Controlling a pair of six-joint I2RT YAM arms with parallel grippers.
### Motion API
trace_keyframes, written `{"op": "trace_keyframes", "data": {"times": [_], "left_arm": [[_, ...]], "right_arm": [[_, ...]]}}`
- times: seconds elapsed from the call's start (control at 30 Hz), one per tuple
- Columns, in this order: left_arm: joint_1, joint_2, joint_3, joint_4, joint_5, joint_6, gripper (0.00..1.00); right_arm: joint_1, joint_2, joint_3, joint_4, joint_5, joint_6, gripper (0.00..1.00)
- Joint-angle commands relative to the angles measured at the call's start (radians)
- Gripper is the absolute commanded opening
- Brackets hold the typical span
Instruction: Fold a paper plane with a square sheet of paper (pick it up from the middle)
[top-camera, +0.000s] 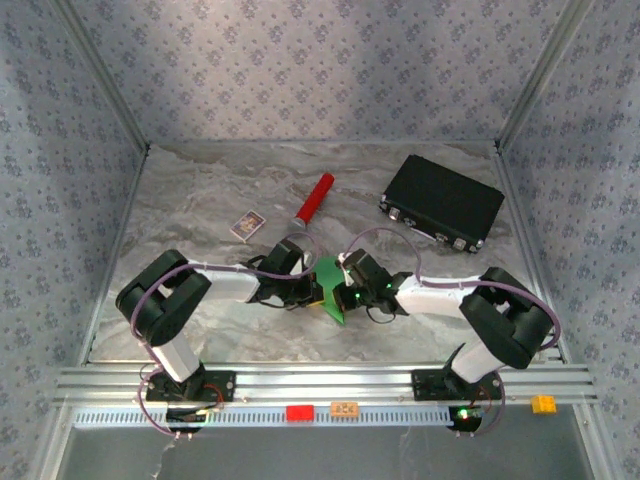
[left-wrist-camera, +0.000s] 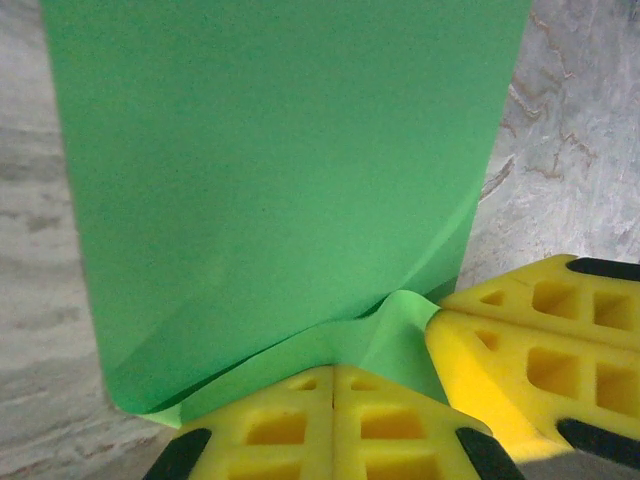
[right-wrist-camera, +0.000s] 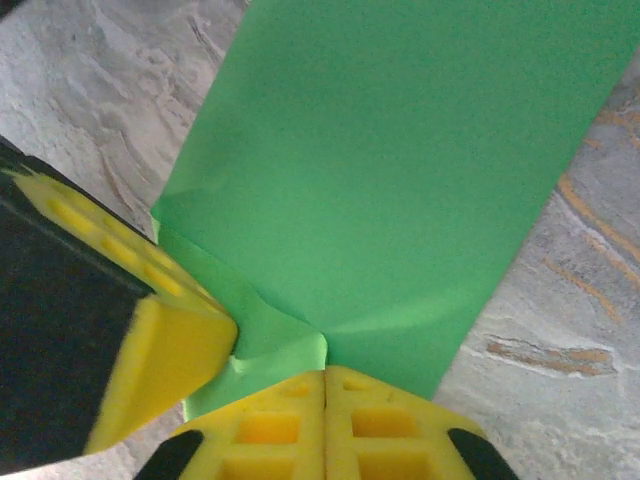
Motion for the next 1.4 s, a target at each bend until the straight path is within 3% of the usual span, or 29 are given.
{"op": "trace_keyframes", "data": {"times": [0.0,0.1,0.23,0.4,0.6,1.0,1.37], "left_arm": [[-0.006,0.025,-0.006,-0.028,-0.036,0.029,0.0],[-0.006,0.025,-0.003,-0.032,-0.036,0.029,0.0],[-0.007,0.024,0.0,-0.037,-0.04,0.032,0.0],[-0.006,0.023,0.003,-0.043,-0.046,0.034,0.0],[-0.006,0.024,0.006,-0.047,-0.047,0.035,0.0],[-0.007,0.025,0.01,-0.053,-0.047,0.038,0.0],[-0.007,0.029,0.02,-0.07,-0.048,0.048,0.0]], "right_arm": [[-0.022,-0.035,0.047,-0.084,-0.026,0.034,0.15],[-0.067,-0.104,0.036,-0.123,-0.061,0.076,0.28],[-0.096,-0.21,-0.007,-0.114,-0.144,0.113,0.36],[-0.066,-0.224,-0.035,-0.06,-0.296,0.14,0.23],[0.027,-0.126,0.004,-0.073,-0.296,0.159,0.09],[0.072,0.049,0.098,-0.13,-0.242,0.156,0.07],[0.052,0.048,0.048,-0.126,-0.248,0.155,0.08]]}}
